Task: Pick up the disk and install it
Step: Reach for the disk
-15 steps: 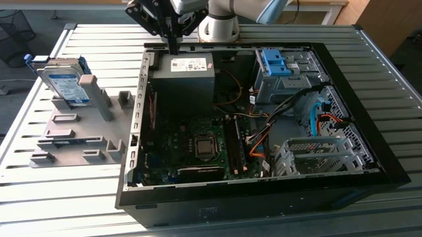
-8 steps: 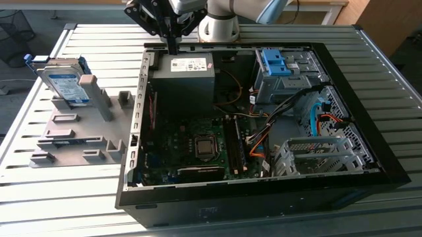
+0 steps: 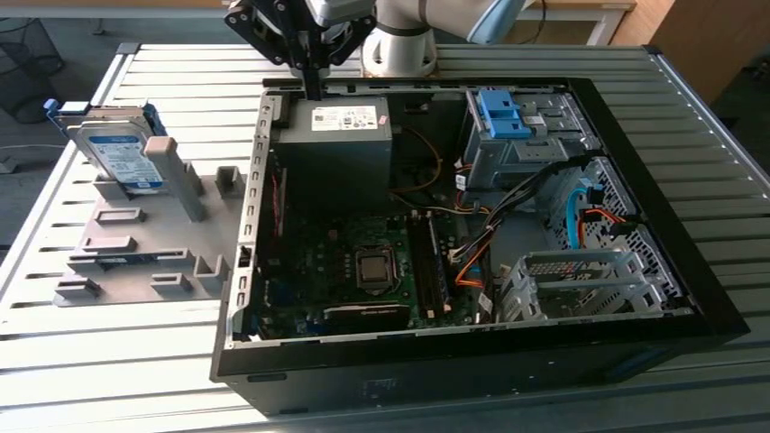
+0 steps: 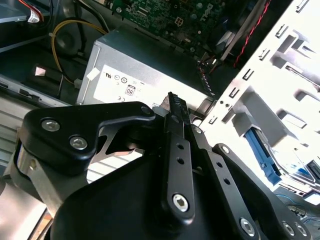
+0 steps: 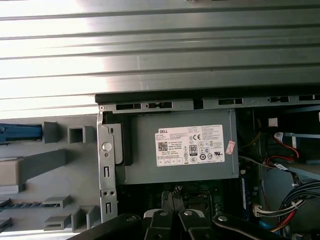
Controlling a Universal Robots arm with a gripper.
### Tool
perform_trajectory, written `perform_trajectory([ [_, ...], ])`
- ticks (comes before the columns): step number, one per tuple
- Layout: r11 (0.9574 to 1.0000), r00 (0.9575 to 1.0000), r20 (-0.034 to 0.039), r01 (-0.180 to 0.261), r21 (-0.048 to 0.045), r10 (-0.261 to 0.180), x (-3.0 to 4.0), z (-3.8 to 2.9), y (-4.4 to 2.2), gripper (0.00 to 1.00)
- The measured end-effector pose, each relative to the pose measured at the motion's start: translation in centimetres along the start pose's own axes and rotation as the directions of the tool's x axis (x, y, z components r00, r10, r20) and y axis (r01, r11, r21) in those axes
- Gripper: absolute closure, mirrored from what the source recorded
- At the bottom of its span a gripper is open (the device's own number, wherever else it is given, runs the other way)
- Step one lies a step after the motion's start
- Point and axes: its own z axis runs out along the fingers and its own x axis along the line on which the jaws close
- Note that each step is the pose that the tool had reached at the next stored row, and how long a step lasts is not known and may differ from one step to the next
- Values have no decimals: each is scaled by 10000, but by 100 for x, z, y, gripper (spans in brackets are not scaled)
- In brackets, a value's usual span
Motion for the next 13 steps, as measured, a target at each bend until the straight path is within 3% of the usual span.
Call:
perform_trajectory([
  [13, 10000, 10000, -1, 1, 0, -1, 32, -1, -2, 89],
])
